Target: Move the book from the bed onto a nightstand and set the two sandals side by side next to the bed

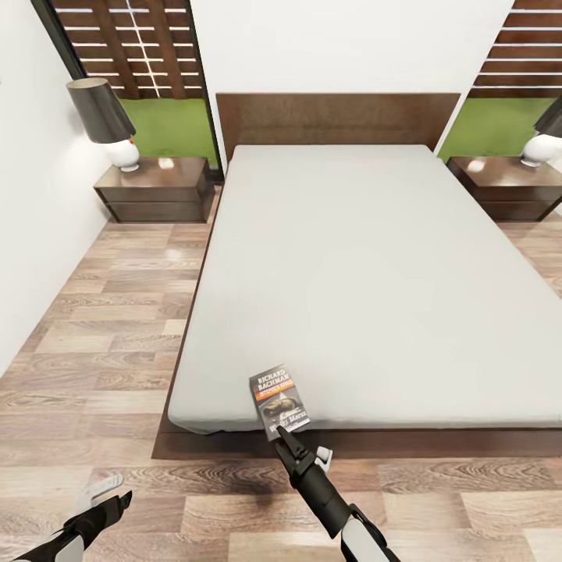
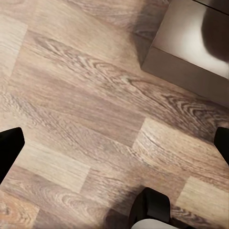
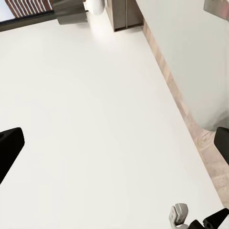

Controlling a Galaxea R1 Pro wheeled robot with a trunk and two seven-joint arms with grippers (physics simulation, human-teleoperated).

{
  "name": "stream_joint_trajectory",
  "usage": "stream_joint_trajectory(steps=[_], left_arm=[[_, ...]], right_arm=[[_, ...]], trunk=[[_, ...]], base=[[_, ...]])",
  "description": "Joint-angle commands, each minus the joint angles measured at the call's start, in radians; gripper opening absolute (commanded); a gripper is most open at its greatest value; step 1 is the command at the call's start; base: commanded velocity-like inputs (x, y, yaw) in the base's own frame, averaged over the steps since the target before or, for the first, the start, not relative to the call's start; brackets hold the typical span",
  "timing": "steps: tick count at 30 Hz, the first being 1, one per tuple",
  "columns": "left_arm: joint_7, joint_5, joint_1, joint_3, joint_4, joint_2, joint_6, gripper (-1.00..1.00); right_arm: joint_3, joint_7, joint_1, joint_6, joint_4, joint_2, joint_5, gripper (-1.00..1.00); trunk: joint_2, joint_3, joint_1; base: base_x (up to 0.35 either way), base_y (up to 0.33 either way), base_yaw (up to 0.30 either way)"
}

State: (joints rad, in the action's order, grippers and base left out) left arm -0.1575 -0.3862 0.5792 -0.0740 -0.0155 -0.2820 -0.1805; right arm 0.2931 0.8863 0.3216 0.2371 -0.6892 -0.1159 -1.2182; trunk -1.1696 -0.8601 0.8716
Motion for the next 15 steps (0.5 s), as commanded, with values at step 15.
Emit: stream_joint_trajectory(steps=[15], left_arm=[[-0.007,-0.002,0.001,-0.007,0.002,0.0,-0.002,1.0]], right_arm=[[0.001,0.002,0.001,0.009,0.0,0.0,-0.011,1.0]], trunk=[[-0.042,-0.019,0.023]], base=[[-0.001,0.0,0.0]])
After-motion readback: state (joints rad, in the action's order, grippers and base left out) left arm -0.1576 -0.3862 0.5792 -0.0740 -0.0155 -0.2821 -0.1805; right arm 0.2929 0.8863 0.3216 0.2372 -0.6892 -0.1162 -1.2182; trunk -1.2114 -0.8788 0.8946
